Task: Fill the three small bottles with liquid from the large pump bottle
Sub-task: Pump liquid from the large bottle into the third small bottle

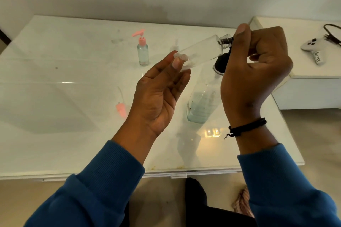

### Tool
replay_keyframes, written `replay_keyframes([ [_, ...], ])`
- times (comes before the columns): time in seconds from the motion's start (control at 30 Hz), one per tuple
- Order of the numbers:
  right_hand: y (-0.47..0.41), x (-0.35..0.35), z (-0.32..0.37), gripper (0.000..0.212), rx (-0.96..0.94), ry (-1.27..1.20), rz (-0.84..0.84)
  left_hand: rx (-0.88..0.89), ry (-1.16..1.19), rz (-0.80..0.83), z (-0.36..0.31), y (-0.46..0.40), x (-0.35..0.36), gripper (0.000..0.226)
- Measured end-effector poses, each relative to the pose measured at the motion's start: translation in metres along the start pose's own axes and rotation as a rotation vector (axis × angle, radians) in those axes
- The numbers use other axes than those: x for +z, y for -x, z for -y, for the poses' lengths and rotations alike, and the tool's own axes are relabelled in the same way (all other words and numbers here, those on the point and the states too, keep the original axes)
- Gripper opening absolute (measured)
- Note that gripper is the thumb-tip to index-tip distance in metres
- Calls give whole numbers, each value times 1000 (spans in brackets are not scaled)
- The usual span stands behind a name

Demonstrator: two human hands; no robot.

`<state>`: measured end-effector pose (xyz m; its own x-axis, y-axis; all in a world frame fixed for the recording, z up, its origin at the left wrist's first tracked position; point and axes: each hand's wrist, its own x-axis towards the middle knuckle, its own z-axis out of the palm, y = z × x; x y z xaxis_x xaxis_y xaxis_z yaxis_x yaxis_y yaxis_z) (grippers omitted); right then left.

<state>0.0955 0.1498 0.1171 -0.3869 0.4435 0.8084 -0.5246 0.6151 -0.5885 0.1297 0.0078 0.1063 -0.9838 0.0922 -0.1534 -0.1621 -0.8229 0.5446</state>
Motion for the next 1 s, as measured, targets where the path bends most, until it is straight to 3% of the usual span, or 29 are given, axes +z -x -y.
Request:
replay_keyframes([
  [0.7, -2, 0, 1, 37, 17, 3, 5, -4, -8, -8, 0, 0, 0, 35],
  [1.0, -2, -1, 1, 36, 16, 6, 19, -1, -18, -4, -1, 0, 0, 26],
])
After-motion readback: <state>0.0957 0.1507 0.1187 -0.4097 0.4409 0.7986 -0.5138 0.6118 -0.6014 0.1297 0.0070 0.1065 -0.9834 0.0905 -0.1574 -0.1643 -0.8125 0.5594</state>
